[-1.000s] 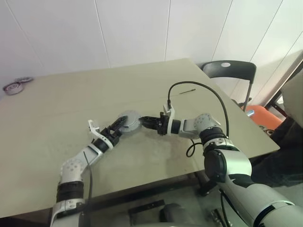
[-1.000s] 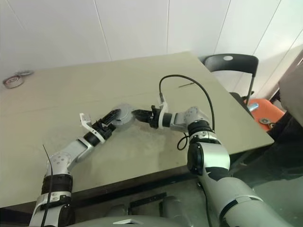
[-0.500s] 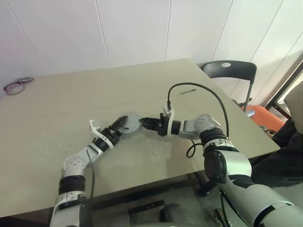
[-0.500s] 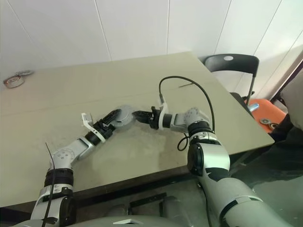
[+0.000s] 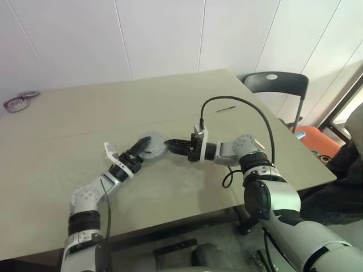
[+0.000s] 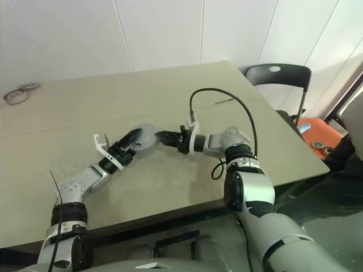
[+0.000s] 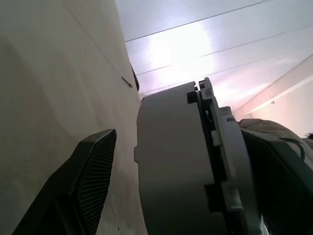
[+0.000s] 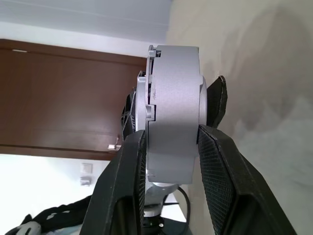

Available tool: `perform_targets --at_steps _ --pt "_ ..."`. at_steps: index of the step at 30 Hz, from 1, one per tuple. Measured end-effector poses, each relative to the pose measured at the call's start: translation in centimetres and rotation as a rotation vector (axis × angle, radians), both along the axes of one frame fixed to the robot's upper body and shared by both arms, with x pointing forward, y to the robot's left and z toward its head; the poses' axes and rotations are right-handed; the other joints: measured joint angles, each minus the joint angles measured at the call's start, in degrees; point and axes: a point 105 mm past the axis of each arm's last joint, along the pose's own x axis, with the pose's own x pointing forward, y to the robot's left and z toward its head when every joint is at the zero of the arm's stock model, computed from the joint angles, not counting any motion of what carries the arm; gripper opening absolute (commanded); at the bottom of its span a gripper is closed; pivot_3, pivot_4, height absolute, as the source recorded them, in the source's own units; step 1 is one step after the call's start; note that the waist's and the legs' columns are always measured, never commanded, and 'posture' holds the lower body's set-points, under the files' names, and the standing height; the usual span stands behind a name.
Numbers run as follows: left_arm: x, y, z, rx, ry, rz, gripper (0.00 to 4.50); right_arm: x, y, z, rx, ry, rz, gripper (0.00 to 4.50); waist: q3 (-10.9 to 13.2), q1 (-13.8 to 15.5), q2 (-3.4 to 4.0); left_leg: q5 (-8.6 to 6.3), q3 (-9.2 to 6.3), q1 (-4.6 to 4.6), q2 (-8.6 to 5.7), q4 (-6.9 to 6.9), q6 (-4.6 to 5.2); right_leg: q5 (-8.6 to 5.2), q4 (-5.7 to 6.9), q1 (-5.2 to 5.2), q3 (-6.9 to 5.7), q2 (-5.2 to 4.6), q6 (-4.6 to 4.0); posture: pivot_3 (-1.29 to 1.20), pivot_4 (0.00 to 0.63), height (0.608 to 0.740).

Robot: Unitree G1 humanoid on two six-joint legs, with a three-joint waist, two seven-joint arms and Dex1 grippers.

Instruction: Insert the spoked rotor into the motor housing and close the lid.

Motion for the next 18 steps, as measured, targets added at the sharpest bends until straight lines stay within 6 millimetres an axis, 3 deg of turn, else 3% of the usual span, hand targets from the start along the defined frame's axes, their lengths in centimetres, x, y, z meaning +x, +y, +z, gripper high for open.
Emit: perform_targets --at_steps 3,9,18 --pt "-0.05 -0.34 0.32 0.003 -0.008 -0.005 4.11 -0.02 0.15 0.06 0.007 -0.001 0.002 1.32 0.00 0.11 0.00 0.00 0.00 -0.05 -0.01 0.00 0.00 0.00 -0.01 -0.03 0.00 -0.02 0.01 0.00 0.000 0.740" --pt "-0.12 -0.88 1.04 0.003 -0.040 -0.003 2.73 0.10 0.35 0.12 0.011 -0.014 -0.006 1.32 0.00 0.11 0.00 0.00 0.00 -0.04 -0.03 0.02 0.00 0.00 -0.01 -0.02 0.00 -0.04 0.02 0.00 0.000 0.740" --pt "-0.11 -1.02 1.08 0.009 -0.035 -0.002 2.72 0.23 0.29 0.11 0.010 -0.022 -0.014 1.32 0.00 0.10 0.00 0.00 -0.01 -0.05 -0.03 0.02 0.00 0.00 -0.01 -0.02 0.00 -0.04 0.02 0.00 0.000 0.740"
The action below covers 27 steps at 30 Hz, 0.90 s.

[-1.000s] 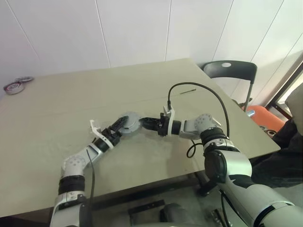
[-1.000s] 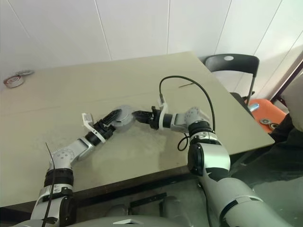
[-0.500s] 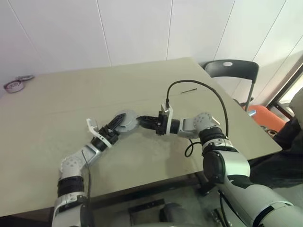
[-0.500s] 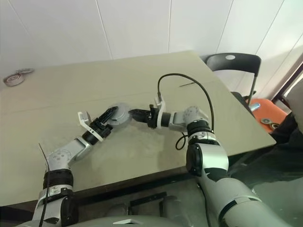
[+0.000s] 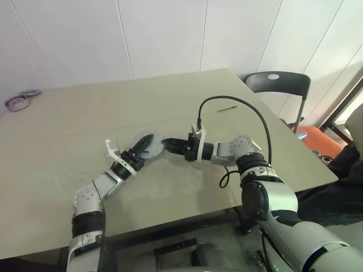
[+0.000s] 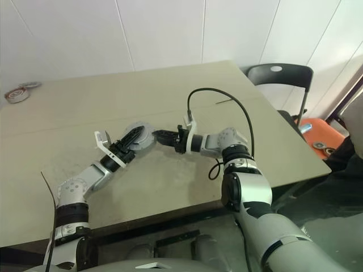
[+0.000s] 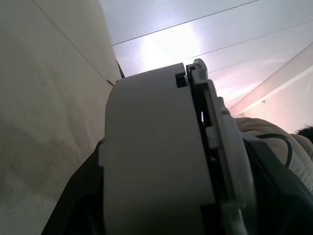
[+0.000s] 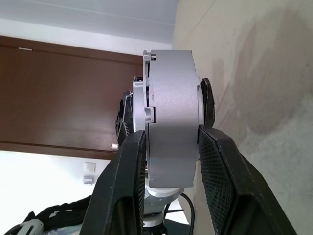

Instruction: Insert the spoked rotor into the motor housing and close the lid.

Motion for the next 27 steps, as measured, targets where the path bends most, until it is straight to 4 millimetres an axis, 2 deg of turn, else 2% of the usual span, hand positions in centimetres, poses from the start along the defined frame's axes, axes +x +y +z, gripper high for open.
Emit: perform_targets --at_steps 13,27 --pt "-0.1 0.0 0.3 0.013 -0.010 0.018 2.71 0.1 0.1 0.0 0.001 -0.007 -0.005 1.32 0.00 0.01 0.00 0.00 0.00 0.00 0.00 0.00 0.00 0.00 0.00 0.00 0.00 0.00 0.00 0.00 0.000 0.740" --pt "-0.1 0.1 1.9 0.032 -0.037 0.041 2.71 0.3 0.2 0.8 0.041 -0.032 -0.012 1.32 0.00 0.02 0.00 0.00 -0.02 -0.01 0.00 0.01 0.00 0.00 0.00 0.00 0.01 0.00 0.00 0.00 0.000 0.740"
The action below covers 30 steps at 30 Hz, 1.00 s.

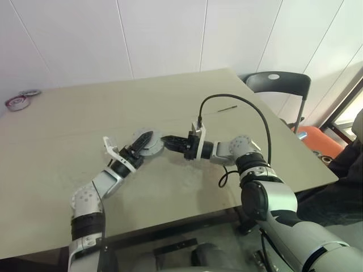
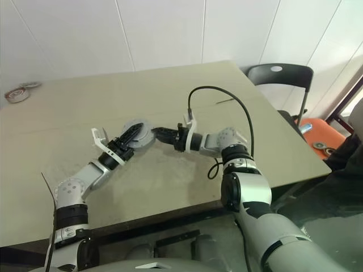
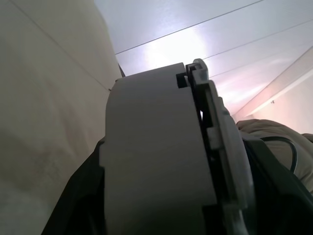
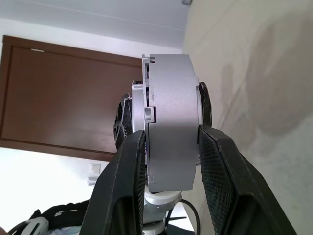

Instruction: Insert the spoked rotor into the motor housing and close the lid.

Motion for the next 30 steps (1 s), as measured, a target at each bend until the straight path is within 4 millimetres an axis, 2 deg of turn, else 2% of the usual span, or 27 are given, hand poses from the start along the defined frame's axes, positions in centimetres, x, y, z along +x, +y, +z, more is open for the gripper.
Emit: perform_targets --at_steps 8,17,24,30 --pt "-0.14 0.01 0.69 -0.003 -0.015 0.008 2.71 0.13 -0.01 0.48 0.019 -0.034 0.007 1.32 0.00 -0.01 0.00 0.00 0.00 0.00 -0.01 0.00 0.00 0.00 0.00 0.01 -0.01 0.00 0.00 0.00 0.000 0.740" --pt "-0.51 0.17 0.28 -0.006 -0.006 0.013 2.71 0.00 0.24 0.12 -0.008 -0.075 0.026 1.32 0.00 -0.02 0.00 0.00 0.00 0.01 -0.01 0.01 0.00 0.00 0.01 0.01 -0.01 0.00 0.00 0.00 0.000 0.740" --pt "-0.82 -0.21 0.30 0.003 -0.012 -0.013 2.71 0.20 0.23 -0.47 -0.085 -0.127 0.026 3.54 -0.01 0.00 -0.01 0.00 0.00 0.00 -0.01 0.03 -0.01 0.00 0.01 0.01 -0.01 0.00 0.00 0.00 0.000 0.740" --pt "-0.85 -0.29 0.29 0.002 -0.011 -0.017 2.71 0.07 0.14 -0.38 -0.069 -0.106 0.031 3.54 -0.01 -0.01 -0.01 0.00 -0.01 0.01 -0.01 0.03 -0.01 0.00 0.02 0.01 -0.01 0.00 0.00 0.00 0.000 0.740"
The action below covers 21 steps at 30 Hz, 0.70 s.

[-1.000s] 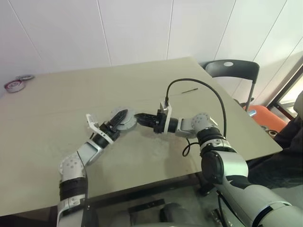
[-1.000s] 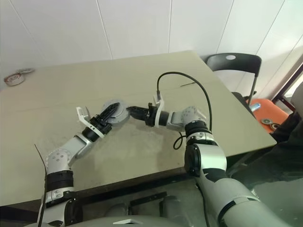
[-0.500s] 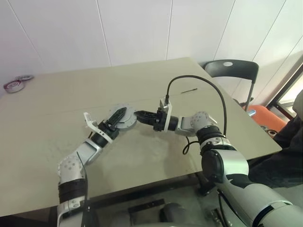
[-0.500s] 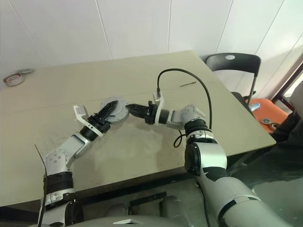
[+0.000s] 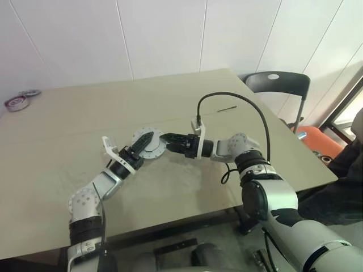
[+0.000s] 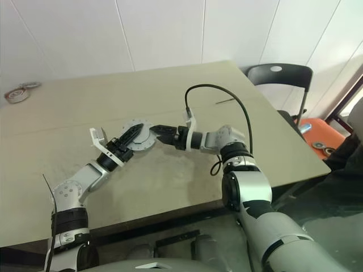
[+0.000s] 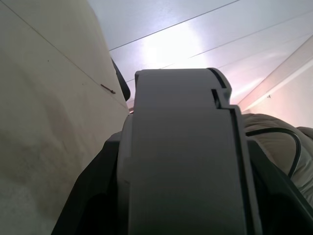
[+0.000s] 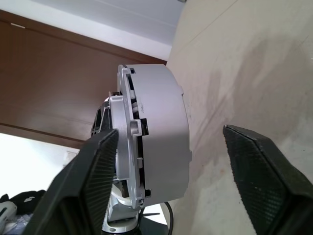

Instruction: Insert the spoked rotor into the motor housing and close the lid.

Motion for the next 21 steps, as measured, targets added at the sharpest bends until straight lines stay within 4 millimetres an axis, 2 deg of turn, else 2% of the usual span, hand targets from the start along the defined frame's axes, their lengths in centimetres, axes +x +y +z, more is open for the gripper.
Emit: perform_targets --at_steps 9,14,21 --pt "0.0 -0.2 0.0 -0.001 -0.001 -0.003 2.71 0.2 -0.4 0.0 0.019 0.019 -0.022 3.54 0.00 0.02 0.00 0.00 0.00 0.00 0.00 0.00 0.00 0.00 0.00 0.00 0.00 0.00 0.00 0.00 0.000 0.740" --pt "0.1 -0.2 0.1 -0.005 -0.004 0.002 2.71 0.9 -1.4 0.9 0.064 0.016 -0.058 3.54 0.00 0.03 0.00 0.00 0.00 0.00 -0.01 0.01 0.00 0.00 0.00 0.01 0.00 0.00 0.00 0.00 0.000 0.740" --pt "-0.1 1.0 1.8 -0.042 -0.052 0.049 2.71 1.9 -2.9 0.5 0.052 0.010 -0.137 3.54 0.00 -0.04 0.00 0.00 0.00 0.00 0.00 0.01 0.00 0.00 0.00 0.01 0.03 0.00 0.00 0.00 0.000 0.740"
